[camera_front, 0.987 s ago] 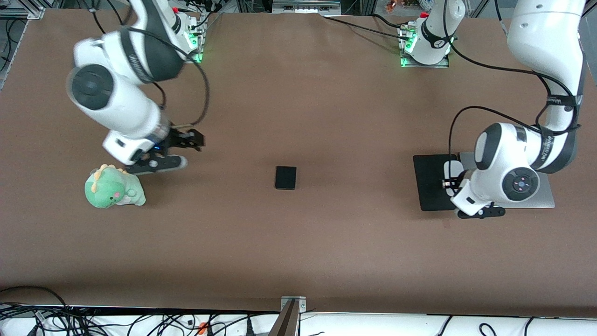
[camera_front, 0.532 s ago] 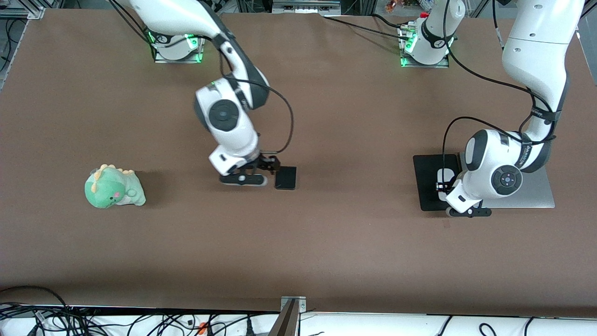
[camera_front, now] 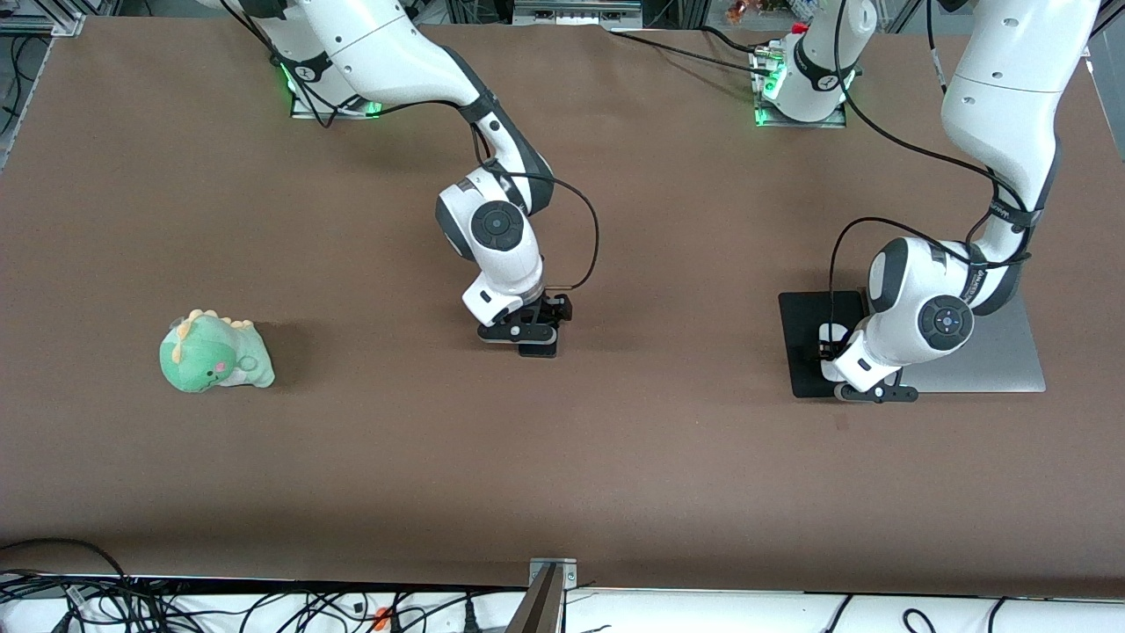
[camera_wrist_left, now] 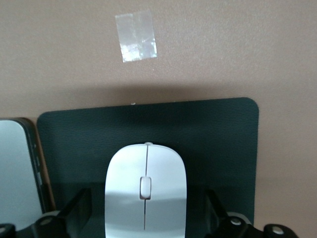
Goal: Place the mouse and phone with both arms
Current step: 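Carry the mouse onto the mouse pad while the right gripper reaches the phone, then release the mouse and raise the left gripper while the right gripper grasps the phone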
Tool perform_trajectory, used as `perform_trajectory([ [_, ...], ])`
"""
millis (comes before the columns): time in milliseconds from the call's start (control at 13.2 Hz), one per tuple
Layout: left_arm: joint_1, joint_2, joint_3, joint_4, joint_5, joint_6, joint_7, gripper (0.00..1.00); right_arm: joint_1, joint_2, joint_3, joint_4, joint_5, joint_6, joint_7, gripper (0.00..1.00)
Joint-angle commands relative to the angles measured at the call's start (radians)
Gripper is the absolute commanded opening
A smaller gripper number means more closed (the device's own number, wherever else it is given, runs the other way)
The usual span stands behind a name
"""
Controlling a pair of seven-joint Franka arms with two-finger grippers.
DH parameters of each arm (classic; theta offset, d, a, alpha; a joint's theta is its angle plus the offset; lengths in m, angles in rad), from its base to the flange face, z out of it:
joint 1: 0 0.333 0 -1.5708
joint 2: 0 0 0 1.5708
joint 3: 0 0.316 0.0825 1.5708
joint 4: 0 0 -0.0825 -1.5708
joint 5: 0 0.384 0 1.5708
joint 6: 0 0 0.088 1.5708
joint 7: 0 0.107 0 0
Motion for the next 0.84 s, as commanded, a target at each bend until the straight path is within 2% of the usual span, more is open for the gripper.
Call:
perform_trajectory([
  [0, 0.014, -0.062, -0.014, 0.006, 0.01, -0.063, 0.009, 1.0, 0.018, 0.055, -0.013, 0.069, -0.011, 0.0, 0.018, 1.0],
  [76, 0.014, -0.081, -0.017, 0.04, 0.01, -0.123, 0.008, 1.0, 0.021, 0.059, -0.013, 0.069, -0.011, 0.003, 0.021, 1.0],
  [228, 0.006, -0.122, -0.022, 0.136, 0.007, -0.329, 0.008, 1.0, 0.021, 0.067, -0.015, 0.069, -0.012, 0.015, 0.02, 1.0],
  [456, 0.0, -0.156, -0.054, 0.355, 0.021, -0.667, 0.017, 1.0, 0.03, 0.078, -0.015, 0.07, -0.012, 0.024, 0.021, 1.0],
  [608, 0.0, -0.202, -0.054, 0.474, 0.008, -0.779, 0.023, 1.0, 0.033, 0.087, -0.015, 0.07, -0.011, 0.04, 0.035, 0.99],
  [759, 0.002, -0.297, -0.054, 0.499, 0.001, -0.798, 0.026, 1.0, 0.036, 0.092, -0.015, 0.07, -0.012, 0.046, 0.04, 0.96],
])
